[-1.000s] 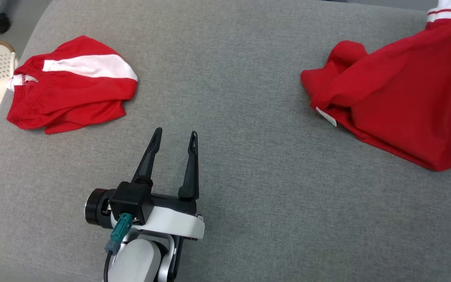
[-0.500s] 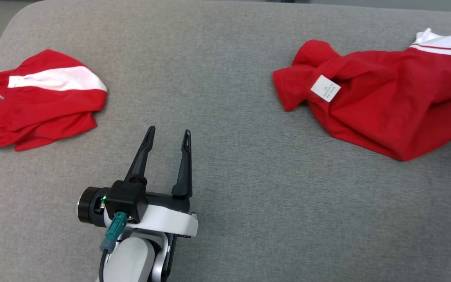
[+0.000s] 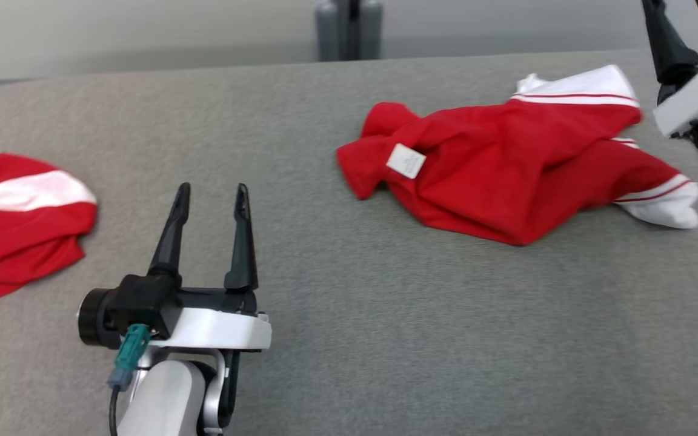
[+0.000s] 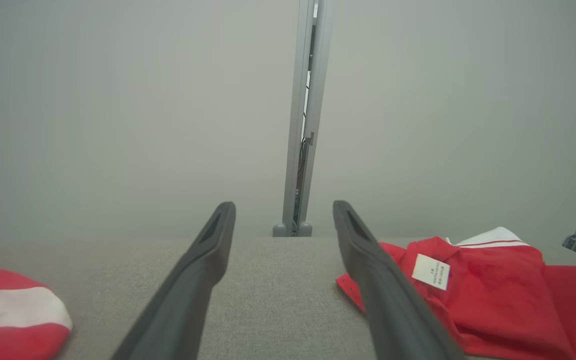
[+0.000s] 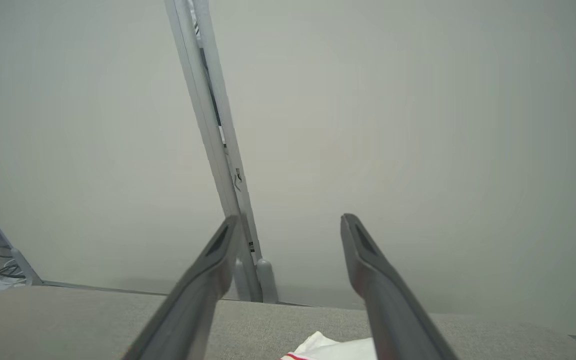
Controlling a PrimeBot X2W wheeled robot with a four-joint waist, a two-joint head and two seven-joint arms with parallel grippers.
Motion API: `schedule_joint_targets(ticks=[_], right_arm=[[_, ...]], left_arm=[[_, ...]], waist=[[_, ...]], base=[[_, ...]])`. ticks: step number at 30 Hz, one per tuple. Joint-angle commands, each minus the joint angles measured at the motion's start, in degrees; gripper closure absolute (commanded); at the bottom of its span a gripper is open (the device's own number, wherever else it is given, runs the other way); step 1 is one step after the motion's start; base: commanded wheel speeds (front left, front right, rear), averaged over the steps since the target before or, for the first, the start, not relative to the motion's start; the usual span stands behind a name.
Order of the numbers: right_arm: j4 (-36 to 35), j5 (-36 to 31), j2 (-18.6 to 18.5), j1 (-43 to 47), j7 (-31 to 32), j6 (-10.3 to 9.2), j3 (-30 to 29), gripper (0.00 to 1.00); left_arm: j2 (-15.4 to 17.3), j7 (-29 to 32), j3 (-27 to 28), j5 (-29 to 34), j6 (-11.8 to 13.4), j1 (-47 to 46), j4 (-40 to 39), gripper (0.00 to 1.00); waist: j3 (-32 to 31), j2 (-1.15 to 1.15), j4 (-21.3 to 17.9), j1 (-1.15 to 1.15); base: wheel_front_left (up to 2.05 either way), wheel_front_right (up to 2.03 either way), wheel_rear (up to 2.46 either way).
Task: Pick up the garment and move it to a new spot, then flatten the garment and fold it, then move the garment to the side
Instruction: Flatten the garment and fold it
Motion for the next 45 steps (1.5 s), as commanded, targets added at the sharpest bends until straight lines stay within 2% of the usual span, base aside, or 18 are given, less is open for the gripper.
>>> schedule_joint_targets(ticks=[1, 4, 7, 10, 12, 15, 18, 25, 30, 35, 36, 38, 42, 45], right_arm=[[-4.0, -1.3, 0.2, 5.9, -0.1, -0.01, -5.4, 0.00], [-14.6, -7.7, 1.9, 15.1, -0.1, 0.04, -15.7, 0.00], [-24.0, -14.9, 5.5, 26.9, -0.1, 0.04, -24.9, 0.00], [-33.1, -20.4, 10.2, 36.8, -0.1, 0.04, -31.5, 0.00], [-37.9, -23.4, 12.8, 42.1, -0.1, 0.04, -33.7, 0.00], [-42.4, -25.9, 15.6, 47.7, -0.1, 0.04, -34.3, 0.00], [-44.6, -27.0, 16.8, 50.3, -0.1, 0.04, -33.8, 0.00], [-46.1, -28.1, 16.9, 50.4, -0.1, 0.04, -33.0, 0.00], [-46.0, -28.9, 16.5, 49.2, -0.1, 0.04, -32.5, 0.00], [-46.2, -28.9, 17.1, 48.6, -0.1, 0.04, -32.8, 0.00], [-46.1, -29.0, 17.4, 48.6, -0.1, 0.04, -33.2, 0.00], [-46.1, -29.1, 17.8, 48.2, -0.1, 0.04, -33.7, 0.00], [-46.0, -29.0, 18.3, 47.4, -0.1, 0.04, -33.8, 0.00], [-45.6, -29.0, 18.6, 47.0, -0.1, 0.04, -34.1, 0.00]], left_arm=[[0.2, -0.2, 0.7, -0.2, -0.1, 1.1, -0.4, 0.00], [0.2, -0.2, 1.3, 0.3, 0.0, 1.4, -0.9, 0.00], [0.2, -0.2, 1.6, 0.4, 0.3, 2.5, -1.1, 0.00], [0.2, -0.2, 2.2, -0.3, 0.6, 3.4, -1.3, 0.00], [0.2, -0.2, 2.6, -0.7, 0.7, 3.9, -1.3, 0.00], [0.2, -0.2, 3.5, -0.8, 0.7, 4.7, -0.9, 0.00], [0.2, -0.2, 4.3, -0.5, 0.9, 5.3, -0.8, 0.00], [0.2, -0.2, 3.9, -0.1, 0.4, 4.1, -0.5, 0.00], [0.2, -0.2, 0.7, 2.0, -2.3, 0.9, 3.0, 0.00], [0.2, -0.2, -2.8, 5.1, -5.8, -4.5, 10.1, 0.00], [0.4, -0.2, -4.5, 6.5, -7.7, -7.5, 15.1, 0.00], [0.4, -0.2, -5.9, 7.8, -9.0, -11.4, 19.2, 0.00], [0.6, -0.1, -7.6, 10.1, -9.6, -17.5, 27.4, 0.00], [0.7, 0.2, -8.0, 11.0, -8.9, -21.9, 33.0, 0.00]], waist=[[-2.5, 0.00, -3.3, 0.00], [-3.3, 0.00, -4.8, 0.00], [-4.0, 0.00, -5.8, 0.00], [-4.3, 0.00, -6.5, 0.00], [-4.3, 0.00, -6.9, 0.00], [-4.2, 0.00, -7.1, 0.00], [-3.9, 0.00, -7.1, 0.00], [-2.3, 0.00, -6.3, 0.00], [0.2, 0.00, -6.9, 0.00], [3.3, 0.00, -8.1, 0.00], [4.8, 0.00, -8.8, 0.00], [6.1, 0.00, -9.5, 0.00], [8.2, 0.00, -11.0, 0.00], [9.1, 0.00, -12.0, 0.00]], base=[[0.00, 0.00, 0.00], [0.00, 0.00, 0.00], [0.00, 0.00, 0.00], [0.00, 0.00, 0.00], [0.00, 0.00, 0.00], [0.00, 0.00, 0.00], [0.00, 0.00, 0.00], [0.00, 0.00, 0.00], [0.00, 0.00, 0.00], [0.00, 0.00, 0.00], [0.00, 0.00, 0.00], [0.00, 0.00, 0.00], [0.00, 0.00, 0.00], [0.00, 0.00, 0.00]])
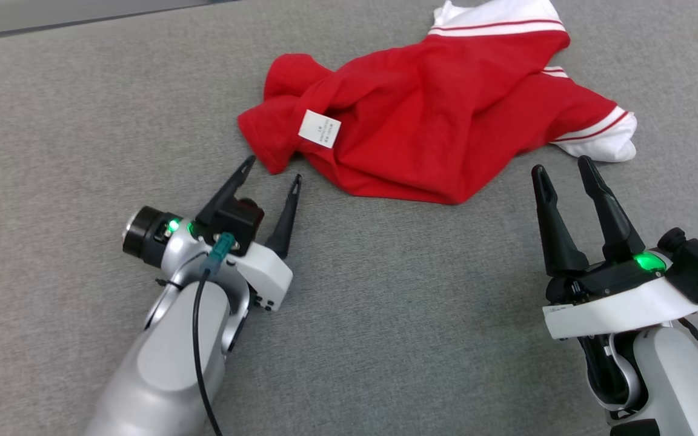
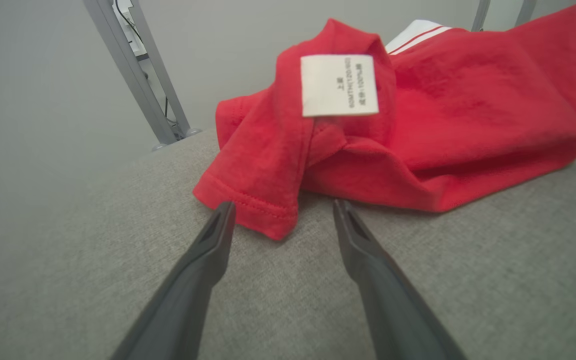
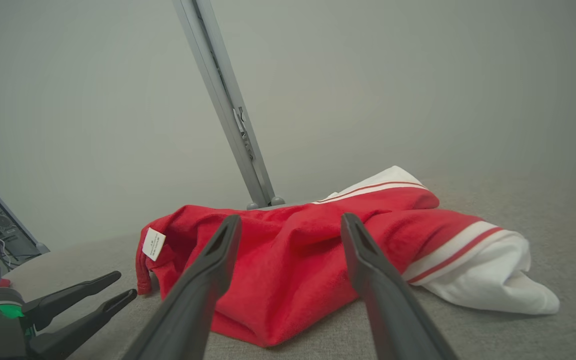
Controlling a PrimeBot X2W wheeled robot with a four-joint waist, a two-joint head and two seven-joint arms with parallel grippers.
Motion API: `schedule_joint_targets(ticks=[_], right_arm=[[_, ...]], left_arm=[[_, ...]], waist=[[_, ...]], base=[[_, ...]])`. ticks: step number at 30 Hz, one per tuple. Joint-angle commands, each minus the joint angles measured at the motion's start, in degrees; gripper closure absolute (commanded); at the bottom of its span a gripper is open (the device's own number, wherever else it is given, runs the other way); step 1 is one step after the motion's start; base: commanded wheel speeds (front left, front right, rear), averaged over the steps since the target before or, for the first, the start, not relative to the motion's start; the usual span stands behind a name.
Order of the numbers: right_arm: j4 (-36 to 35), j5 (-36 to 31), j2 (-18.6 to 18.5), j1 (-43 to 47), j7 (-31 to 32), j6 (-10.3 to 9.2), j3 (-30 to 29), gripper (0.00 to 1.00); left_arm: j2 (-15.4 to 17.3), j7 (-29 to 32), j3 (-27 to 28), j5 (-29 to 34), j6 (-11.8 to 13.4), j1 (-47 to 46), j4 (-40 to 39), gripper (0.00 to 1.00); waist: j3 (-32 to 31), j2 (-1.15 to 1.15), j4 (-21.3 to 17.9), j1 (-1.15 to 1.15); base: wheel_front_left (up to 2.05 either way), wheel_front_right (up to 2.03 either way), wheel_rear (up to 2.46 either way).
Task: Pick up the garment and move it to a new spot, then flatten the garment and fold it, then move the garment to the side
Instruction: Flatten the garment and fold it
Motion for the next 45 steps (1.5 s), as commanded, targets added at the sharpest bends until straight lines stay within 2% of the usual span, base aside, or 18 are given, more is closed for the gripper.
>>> schedule_joint_targets(ticks=[1, 9, 10, 11, 17, 23, 31, 38, 45], right_arm=[[0.3, -0.4, -0.1, -0.7, 0.0, 0.11, -0.6, 0.00], [0.9, -0.5, 0.7, -1.3, 0.0, 0.11, -1.1, 0.00], [1.0, -0.5, 0.7, -1.4, 0.0, 0.11, -1.2, 0.00], [1.0, -0.5, 0.8, -1.4, 0.0, 0.11, -1.3, 0.00], [1.8, -1.0, 1.0, -1.0, 0.0, 0.11, -1.4, 0.00], [2.8, -1.4, 1.0, 0.0, 0.0, 0.11, -1.0, 0.00], [4.6, -1.6, 1.2, 1.5, 0.0, 0.11, -0.6, 0.00], [5.5, -1.7, 1.9, 2.2, 0.0, 0.11, -0.9, 0.00], [4.8, -2.0, 2.9, 0.5, 0.0, 0.11, -0.1, 0.00]], left_arm=[[0.4, -0.1, 0.1, 0.1, 0.3, -1.9, 1.2, 0.00], [0.2, -0.4, 0.0, -0.9, 1.2, -7.4, 9.4, 0.00], [0.2, -0.4, 0.4, -1.4, 1.3, -7.8, 9.9, 0.57], [0.2, -0.4, 0.6, -1.8, 1.6, -8.3, 10.0, 1.00], [0.3, -0.4, 2.0, -2.8, 2.9, -6.0, 4.3, 1.00], [1.4, -0.5, 4.9, -3.1, 5.1, -0.1, -6.8, 1.00], [3.5, -0.5, 6.3, -1.3, 5.9, 8.8, -19.9, 1.00], [5.4, -0.4, 6.4, -0.6, 6.1, 13.0, -24.7, 1.00], [9.0, 11.5, 5.6, 0.3, 3.6, 9.2, -23.3, 1.00]], waist=[[1.0, 0.00, -1.1, 0.00], [2.1, 0.00, -2.5, 0.00], [2.2, 0.00, -2.5, 0.00], [2.2, 0.00, -2.5, 0.00], [0.6, 0.00, -1.5, 0.00], [-3.5, 0.00, 0.3, 0.00], [-10.1, 0.00, 2.2, 0.00], [-12.9, 0.00, 3.0, 0.00], [-10.6, 0.00, 1.0, 0.00]], base=[[0.00, 0.00, 0.00], [0.00, 0.00, 0.00], [0.00, 0.00, 0.00], [0.00, 0.00, 0.00], [0.00, 0.00, 0.00], [0.00, 0.00, 0.00], [0.00, 0.00, 0.00], [0.00, 0.00, 0.00], [0.00, 0.00, 0.00]])
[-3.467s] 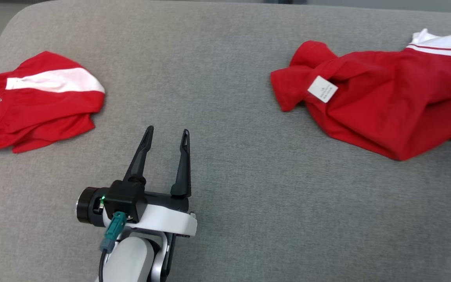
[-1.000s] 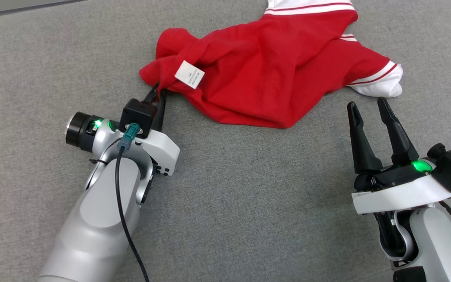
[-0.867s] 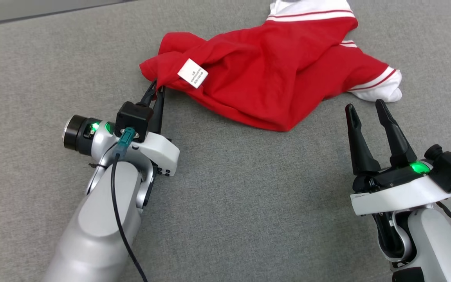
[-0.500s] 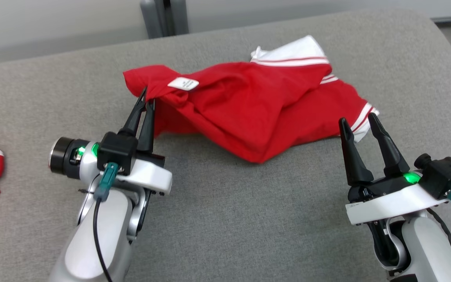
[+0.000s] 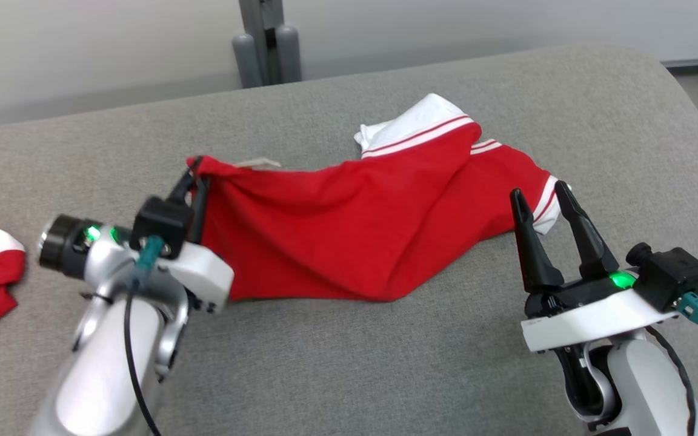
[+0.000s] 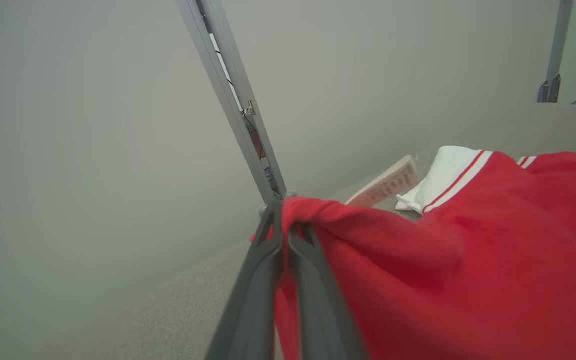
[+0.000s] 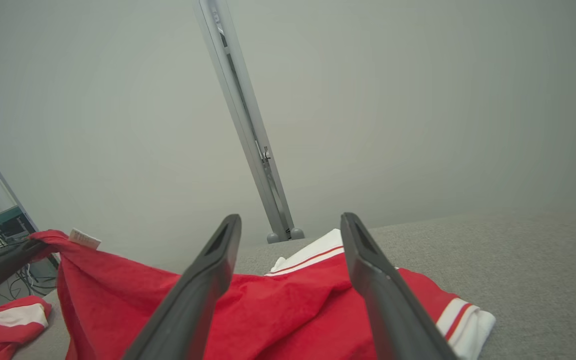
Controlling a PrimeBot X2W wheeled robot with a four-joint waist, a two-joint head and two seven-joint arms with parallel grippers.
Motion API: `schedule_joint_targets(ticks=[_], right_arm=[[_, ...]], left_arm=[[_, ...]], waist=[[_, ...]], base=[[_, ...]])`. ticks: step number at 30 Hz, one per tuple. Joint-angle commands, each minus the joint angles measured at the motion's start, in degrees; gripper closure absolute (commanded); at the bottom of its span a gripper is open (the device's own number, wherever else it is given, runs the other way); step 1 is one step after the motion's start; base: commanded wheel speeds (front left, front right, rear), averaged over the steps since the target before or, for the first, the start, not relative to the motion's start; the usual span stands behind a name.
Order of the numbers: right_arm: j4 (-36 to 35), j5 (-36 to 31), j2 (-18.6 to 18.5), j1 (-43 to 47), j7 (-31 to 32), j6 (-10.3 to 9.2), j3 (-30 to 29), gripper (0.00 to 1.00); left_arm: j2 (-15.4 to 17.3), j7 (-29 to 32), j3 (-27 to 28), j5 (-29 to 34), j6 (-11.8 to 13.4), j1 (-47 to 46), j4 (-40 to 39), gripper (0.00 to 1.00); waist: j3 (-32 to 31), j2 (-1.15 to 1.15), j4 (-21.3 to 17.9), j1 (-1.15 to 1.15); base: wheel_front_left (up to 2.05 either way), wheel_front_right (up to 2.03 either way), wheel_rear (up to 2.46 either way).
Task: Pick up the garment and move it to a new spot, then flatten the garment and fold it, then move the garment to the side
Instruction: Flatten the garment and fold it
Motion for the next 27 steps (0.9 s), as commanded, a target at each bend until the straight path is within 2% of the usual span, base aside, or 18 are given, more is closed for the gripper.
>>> schedule_joint_targets(ticks=[1, 6, 9, 16, 19, 22, 23, 24, 25, 26, 27], right_arm=[[-0.2, -0.2, 0.0, -1.1, 0.0, 0.11, 0.0, 0.00], [-0.8, -0.1, 0.7, -3.4, 0.0, 0.11, 1.2, 0.00], [-1.1, 0.4, 1.1, -4.6, 0.0, 0.11, 1.4, 0.00], [-1.7, 1.5, 1.7, -6.6, 0.0, 0.11, 2.3, 0.00], [-2.0, 1.6, 1.7, -7.1, 0.0, 0.11, 2.8, 0.00], [-2.3, 2.6, 1.8, -7.5, 0.0, 0.11, 3.5, 0.00], [-2.4, 2.8, 1.7, -7.6, 0.0, 0.11, 3.6, 0.00], [-2.4, 3.0, 1.7, -7.7, 0.0, 0.11, 3.8, 0.00], [-2.4, 3.0, 1.7, -7.9, 0.0, 0.11, 4.0, 0.00], [-2.5, 3.1, 1.7, -7.9, 0.0, 0.11, 4.1, 0.00], [-2.4, 3.2, 1.7, -8.0, 0.0, 0.11, 4.2, 0.00]], left_arm=[[1.1, 2.0, 0.2, 0.4, -0.7, -2.6, 0.5, 1.00], [4.0, 6.9, 1.1, 0.3, -2.7, -9.3, 4.0, 1.00], [5.7, 8.0, 2.1, 0.8, -3.1, -14.3, 7.9, 1.00], [8.8, 4.6, 4.7, 2.0, -0.4, -25.3, 17.0, 1.00], [9.0, 2.7, 5.3, 2.1, 0.6, -28.5, 20.8, 1.00], [8.9, 1.5, 4.9, 2.3, 0.6, -30.6, 25.0, 1.00], [8.8, 1.2, 4.5, 2.6, 0.5, -31.1, 26.5, 0.86], [8.7, 1.0, 4.1, 2.8, 0.3, -31.6, 27.8, 0.58], [8.6, 1.0, 3.8, 2.8, 0.2, -32.0, 29.3, 0.21], [8.5, 1.5, 3.6, 2.8, 0.2, -32.2, 31.0, 0.00], [8.2, 1.6, 3.5, 2.8, 0.3, -32.5, 32.4, 0.00]], waist=[[1.9, 0.00, -1.6, 0.00], [6.3, 0.00, -5.4, 0.00], [8.6, 0.00, -7.4, 0.00], [12.5, 0.00, -10.8, 0.00], [13.7, 0.00, -11.5, 0.00], [14.6, 0.00, -11.8, 0.00], [14.9, 0.00, -11.8, 0.00], [15.1, 0.00, -11.9, 0.00], [15.3, 0.00, -11.9, 0.00], [15.4, 0.00, -11.8, 0.00], [15.4, 0.00, -11.8, 0.00]], base=[[0.00, 0.00, 0.00], [0.00, 0.00, 0.00], [0.00, 0.00, 0.00], [0.00, 0.00, 0.00], [0.00, 0.00, 0.00], [0.00, 0.00, 0.00], [0.00, 0.00, 0.00], [0.00, 0.00, 0.00], [0.00, 0.00, 0.00], [0.00, 0.00, 0.00], [0.00, 0.00, 0.00]])
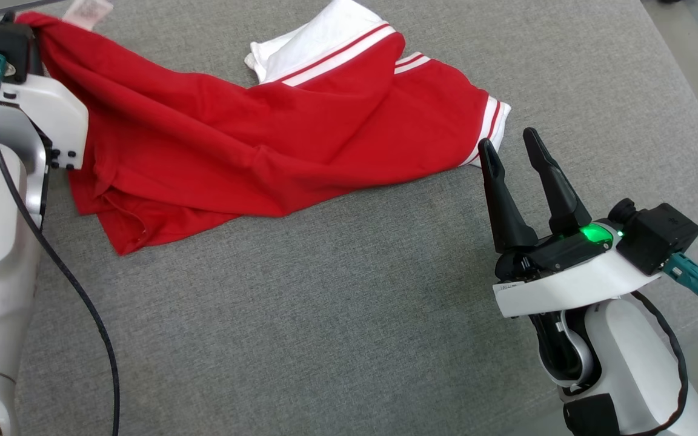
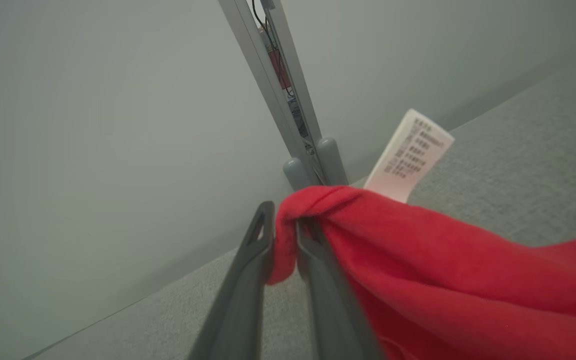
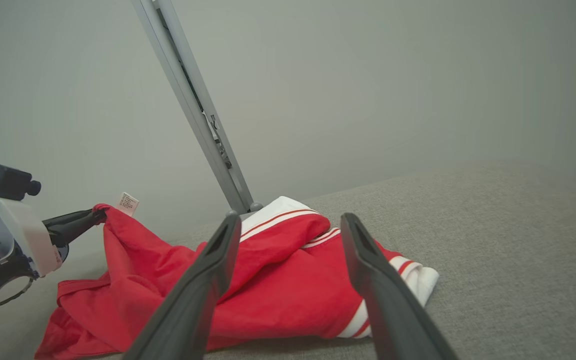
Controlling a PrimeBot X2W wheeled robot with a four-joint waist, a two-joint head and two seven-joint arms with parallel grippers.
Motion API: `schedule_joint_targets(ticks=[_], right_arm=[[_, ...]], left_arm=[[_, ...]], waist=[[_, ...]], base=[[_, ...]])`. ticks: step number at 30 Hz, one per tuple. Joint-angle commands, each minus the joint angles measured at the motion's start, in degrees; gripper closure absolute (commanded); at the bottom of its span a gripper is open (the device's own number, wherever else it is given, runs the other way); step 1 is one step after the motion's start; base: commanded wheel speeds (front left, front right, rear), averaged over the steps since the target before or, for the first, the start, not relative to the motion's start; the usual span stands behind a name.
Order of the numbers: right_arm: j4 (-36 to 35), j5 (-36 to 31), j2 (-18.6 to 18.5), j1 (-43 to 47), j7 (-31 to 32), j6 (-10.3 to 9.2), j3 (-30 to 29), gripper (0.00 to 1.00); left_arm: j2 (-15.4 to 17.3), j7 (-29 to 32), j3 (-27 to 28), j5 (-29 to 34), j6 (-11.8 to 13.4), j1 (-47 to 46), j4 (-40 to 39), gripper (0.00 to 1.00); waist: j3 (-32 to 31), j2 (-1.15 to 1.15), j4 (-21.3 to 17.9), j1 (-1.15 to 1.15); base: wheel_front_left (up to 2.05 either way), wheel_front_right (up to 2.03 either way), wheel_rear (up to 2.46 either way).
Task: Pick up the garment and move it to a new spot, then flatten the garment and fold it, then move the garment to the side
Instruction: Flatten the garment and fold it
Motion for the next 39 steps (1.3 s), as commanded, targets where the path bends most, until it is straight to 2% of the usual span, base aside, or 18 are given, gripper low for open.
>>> schedule_joint_targets(ticks=[1, 5, 11, 17, 19, 20, 23, 30, 34, 39], right_arm=[[-0.2, 0.2, -0.3, -0.9, 0.0, 0.11, 0.0, 0.00], [0.2, -0.2, -0.3, -0.7, 0.0, 0.11, -0.1, 0.00], [1.0, -2.4, -0.3, 0.1, 0.0, 0.11, -2.0, 0.00], [1.9, -4.4, -1.4, 1.8, 0.0, 0.11, -2.9, 0.00], [2.7, -5.5, -2.9, 2.4, 0.0, 0.11, -3.7, 0.09], [2.9, -5.6, -3.1, 2.8, 0.0, 0.11, -4.0, 0.09], [2.5, -6.0, -3.9, 4.0, 0.0, 0.11, -6.1, 0.00], [1.8, -6.9, -4.8, 7.2, 0.0, 0.11, -7.6, 0.00], [2.0, -8.3, -4.4, 8.9, 0.0, 0.11, -7.8, 0.00], [2.2, -10.3, -3.7, 10.9, 0.0, 0.11, -8.4, 0.00]], left_arm=[[-0.1, 0.3, -0.3, 0.1, -0.2, -1.3, 2.4, 0.00], [-0.9, -1.4, -0.3, -0.6, 0.1, -1.8, 4.7, 0.00], [-3.0, -9.8, 1.4, -3.2, 2.4, -0.8, 6.4, 0.00], [-4.9, -12.5, 2.4, -5.5, 2.2, 2.7, 4.4, 0.00], [-6.3, -13.0, 3.2, -7.0, 2.1, 6.6, 0.4, 0.00], [-6.5, -13.0, 3.5, -7.3, 2.3, 8.1, -2.0, 0.00], [-7.9, -13.1, 4.3, -8.4, 2.0, 14.6, -10.3, 0.00], [-10.8, -13.1, 6.4, -9.2, 3.1, 31.5, -28.5, 0.00], [-13.2, -13.1, 7.5, -9.9, 3.3, 40.5, -34.7, 0.00], [-15.3, -13.1, 8.1, -9.7, 3.9, 49.0, -37.9, 0.00]], waist=[[0.1, 0.00, 0.1, 0.00], [-0.4, 0.00, 0.7, 0.00], [-4.1, 0.00, 3.7, 0.00], [-8.5, 0.00, 7.0, 0.00], [-11.2, 0.00, 9.2, 0.00], [-11.9, 0.00, 9.9, 0.00], [-14.1, 0.00, 12.2, 0.00], [-17.4, 0.00, 15.7, 0.00], [-19.1, 0.00, 16.4, 0.00], [-20.8, 0.00, 16.3, 0.00]], base=[[0.00, 0.00, 0.00], [0.00, 0.00, 0.00], [0.00, 0.00, 0.00], [0.00, 0.00, 0.00], [0.00, 0.00, 0.00], [0.00, 0.00, 0.00], [0.00, 0.00, 0.00], [0.00, 0.00, 0.00], [0.00, 0.00, 0.00], [0.00, 0.00, 0.00]])
